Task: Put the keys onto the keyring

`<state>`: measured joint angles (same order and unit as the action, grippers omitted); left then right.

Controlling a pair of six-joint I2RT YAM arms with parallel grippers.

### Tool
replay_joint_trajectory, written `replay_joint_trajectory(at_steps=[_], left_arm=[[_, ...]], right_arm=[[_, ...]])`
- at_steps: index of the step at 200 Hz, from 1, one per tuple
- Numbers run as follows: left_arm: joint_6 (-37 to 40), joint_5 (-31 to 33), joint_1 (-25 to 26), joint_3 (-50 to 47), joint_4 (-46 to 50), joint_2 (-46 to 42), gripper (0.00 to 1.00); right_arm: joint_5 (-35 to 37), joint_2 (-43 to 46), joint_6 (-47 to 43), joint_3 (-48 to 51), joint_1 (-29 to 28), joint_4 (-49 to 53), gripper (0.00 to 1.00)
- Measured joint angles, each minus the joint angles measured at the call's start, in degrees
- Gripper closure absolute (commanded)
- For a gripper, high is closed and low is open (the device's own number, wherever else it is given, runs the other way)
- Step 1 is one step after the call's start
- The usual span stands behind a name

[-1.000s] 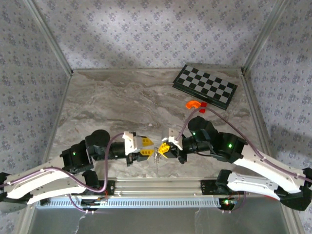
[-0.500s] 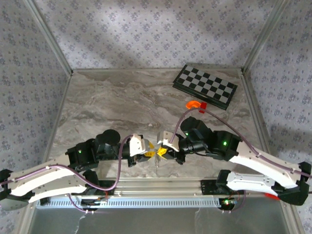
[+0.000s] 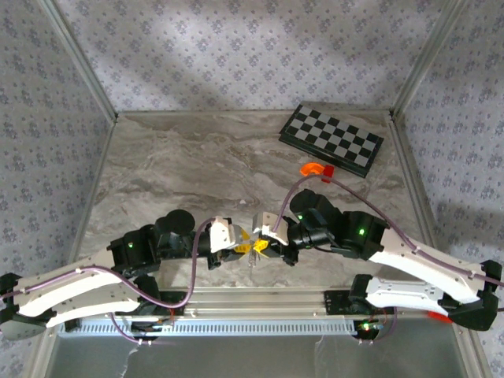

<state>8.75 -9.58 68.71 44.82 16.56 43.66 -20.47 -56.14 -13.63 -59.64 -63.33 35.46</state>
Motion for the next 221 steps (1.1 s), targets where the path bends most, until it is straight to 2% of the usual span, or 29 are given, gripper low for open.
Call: replay_joint_trajectory(at_steps=[102, 138, 161, 221], left_arm=[[-0.04, -0.26, 0.00, -0.04, -0.22, 1.11, 0.80], [-0.31, -0.28, 0.00, -0.17, -0.24, 0.98, 0.71], [-0.83, -0.28, 0.00, -0.42, -0.22, 0.81, 0.69], [-1.07, -0.22, 0.00, -1.29, -0.57, 0.59, 0.76]], right_arm=[[1.27, 0.00, 0.00, 0.00, 0.00, 1.07, 1.00], [1.77, 0.00, -0.26, 0.00, -0.20, 0.76, 1.00], [2.36, 0.00, -0.44, 0.00, -0.22, -0.07, 1.00], [2.78, 0.00, -0.85, 0.00, -0.74, -0.57, 1.00]])
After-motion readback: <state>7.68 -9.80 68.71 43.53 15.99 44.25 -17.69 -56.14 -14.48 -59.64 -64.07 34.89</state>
